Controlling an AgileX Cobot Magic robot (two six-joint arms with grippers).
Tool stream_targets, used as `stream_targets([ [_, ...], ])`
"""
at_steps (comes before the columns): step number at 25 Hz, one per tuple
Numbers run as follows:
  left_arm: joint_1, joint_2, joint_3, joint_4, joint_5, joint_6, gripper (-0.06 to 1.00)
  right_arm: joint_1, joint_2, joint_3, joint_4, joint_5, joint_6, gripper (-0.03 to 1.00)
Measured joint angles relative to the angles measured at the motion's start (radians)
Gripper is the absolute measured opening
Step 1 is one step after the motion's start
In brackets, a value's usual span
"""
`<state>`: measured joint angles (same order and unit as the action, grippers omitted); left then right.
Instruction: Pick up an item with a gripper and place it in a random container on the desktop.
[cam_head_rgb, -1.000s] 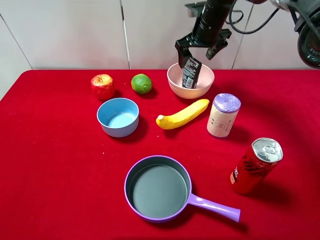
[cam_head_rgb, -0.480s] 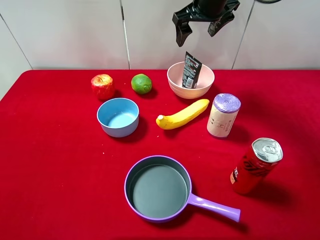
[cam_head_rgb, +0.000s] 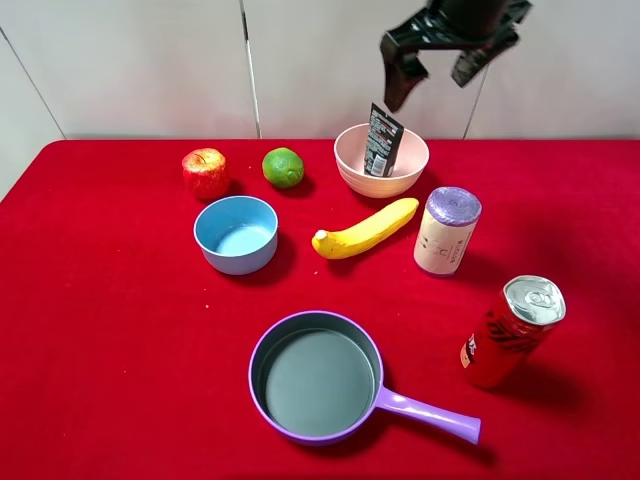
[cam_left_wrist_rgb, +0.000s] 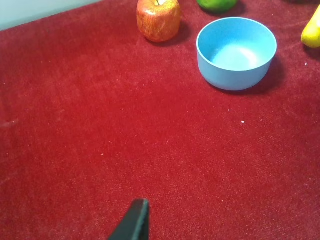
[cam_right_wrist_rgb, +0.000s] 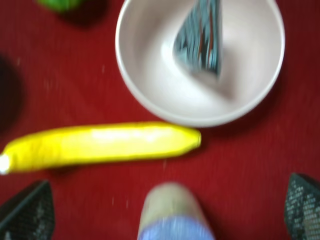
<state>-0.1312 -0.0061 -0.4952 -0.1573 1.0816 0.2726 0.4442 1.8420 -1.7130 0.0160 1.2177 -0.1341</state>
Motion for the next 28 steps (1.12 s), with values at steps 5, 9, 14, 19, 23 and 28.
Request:
stream_targets([
  [5,0.0,0.0,0.0,0.0,0.0,0.0,0.99,0.0,-0.151,0.186,0.003,0.0,-0.001,0.69],
  [9,0.0,0.0,0.0,0.0,0.0,0.0,0.99,0.0,-0.283,0.32,0.003,0.001,-0.001,0.69],
  [14,0.0,0.0,0.0,0.0,0.0,0.0,0.99,0.0,-0.454,0.464,-0.016,0.001,0.05,0.69],
  [19,0.0,0.0,0.0,0.0,0.0,0.0,0.99,0.0,-0.649,0.61,-0.023,0.002,0.087,0.69],
  [23,0.0,0.0,0.0,0.0,0.0,0.0,0.99,0.0,-0.799,0.72,-0.024,0.002,0.114,0.69],
  [28,0.0,0.0,0.0,0.0,0.0,0.0,0.99,0.0,-0.961,0.824,-0.028,0.004,0.154,0.69],
])
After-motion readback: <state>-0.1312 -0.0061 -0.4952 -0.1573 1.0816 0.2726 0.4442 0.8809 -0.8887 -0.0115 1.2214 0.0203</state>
